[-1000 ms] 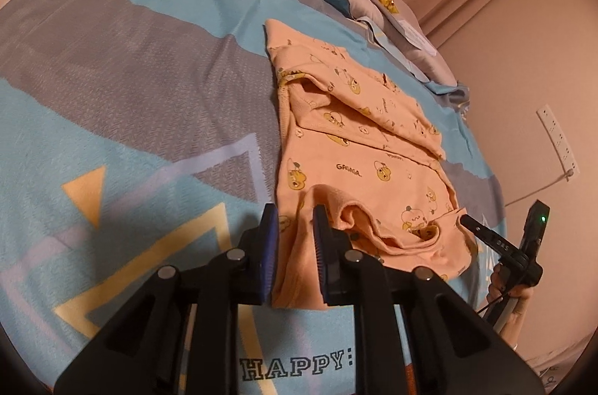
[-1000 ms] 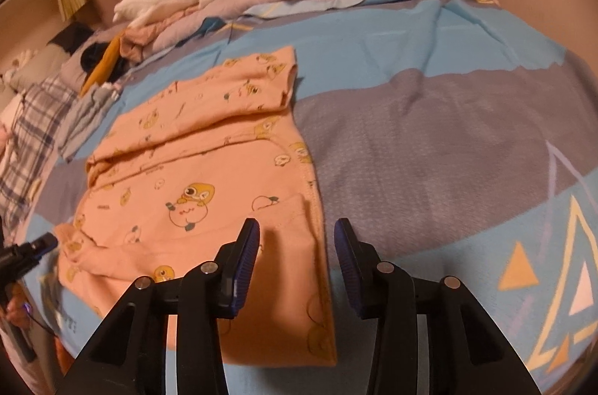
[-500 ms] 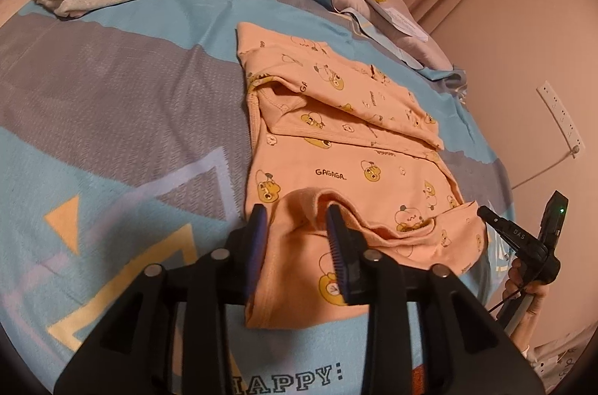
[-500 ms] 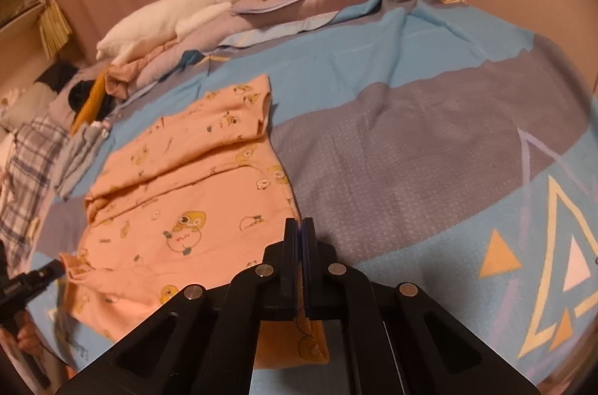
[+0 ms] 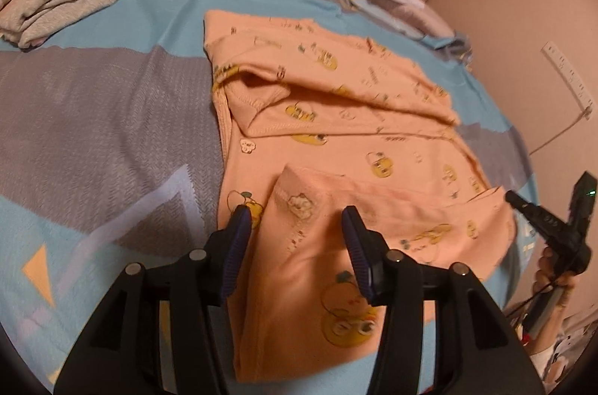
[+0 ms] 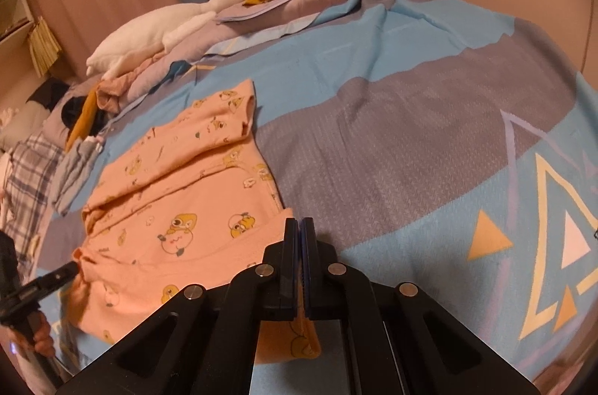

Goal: Fold small clothes

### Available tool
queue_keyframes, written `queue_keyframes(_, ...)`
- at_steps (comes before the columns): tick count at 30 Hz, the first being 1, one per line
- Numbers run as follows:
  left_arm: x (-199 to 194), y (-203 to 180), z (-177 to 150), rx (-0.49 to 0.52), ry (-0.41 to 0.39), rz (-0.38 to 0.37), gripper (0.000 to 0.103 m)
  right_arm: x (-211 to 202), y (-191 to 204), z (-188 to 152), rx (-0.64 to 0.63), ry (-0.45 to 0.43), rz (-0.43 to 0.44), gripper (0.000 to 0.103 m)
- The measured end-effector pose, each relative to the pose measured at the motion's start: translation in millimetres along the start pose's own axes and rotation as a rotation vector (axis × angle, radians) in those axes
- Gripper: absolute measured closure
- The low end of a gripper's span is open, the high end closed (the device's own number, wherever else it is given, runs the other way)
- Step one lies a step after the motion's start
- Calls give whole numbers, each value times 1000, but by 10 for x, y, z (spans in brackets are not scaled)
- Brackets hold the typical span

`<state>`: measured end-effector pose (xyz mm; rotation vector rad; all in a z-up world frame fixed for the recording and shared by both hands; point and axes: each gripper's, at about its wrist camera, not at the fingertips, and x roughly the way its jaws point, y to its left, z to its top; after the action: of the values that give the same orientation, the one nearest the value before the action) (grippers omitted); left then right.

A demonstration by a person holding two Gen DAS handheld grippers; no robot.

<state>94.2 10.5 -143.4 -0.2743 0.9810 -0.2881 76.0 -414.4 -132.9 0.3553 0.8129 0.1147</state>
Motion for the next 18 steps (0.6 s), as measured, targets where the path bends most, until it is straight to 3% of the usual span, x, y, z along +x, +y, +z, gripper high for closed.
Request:
queue_keyframes(3, 43, -4, 39, 12, -5, 8, 56, 14, 15, -17, -11, 4, -9, 101)
queue_keyframes(4, 49, 3, 59, 7, -8, 11, 61, 14, 13, -27, -13, 5, -11, 101)
queue_keyframes(8, 88, 18, 92, -2, -8, 25, 97, 16, 19, -30, -13, 4, -12, 101)
queue_keyframes(18, -304, -54, 76, -52, -122, 15, 98, -129, 104, 8, -30, -40, 19, 101)
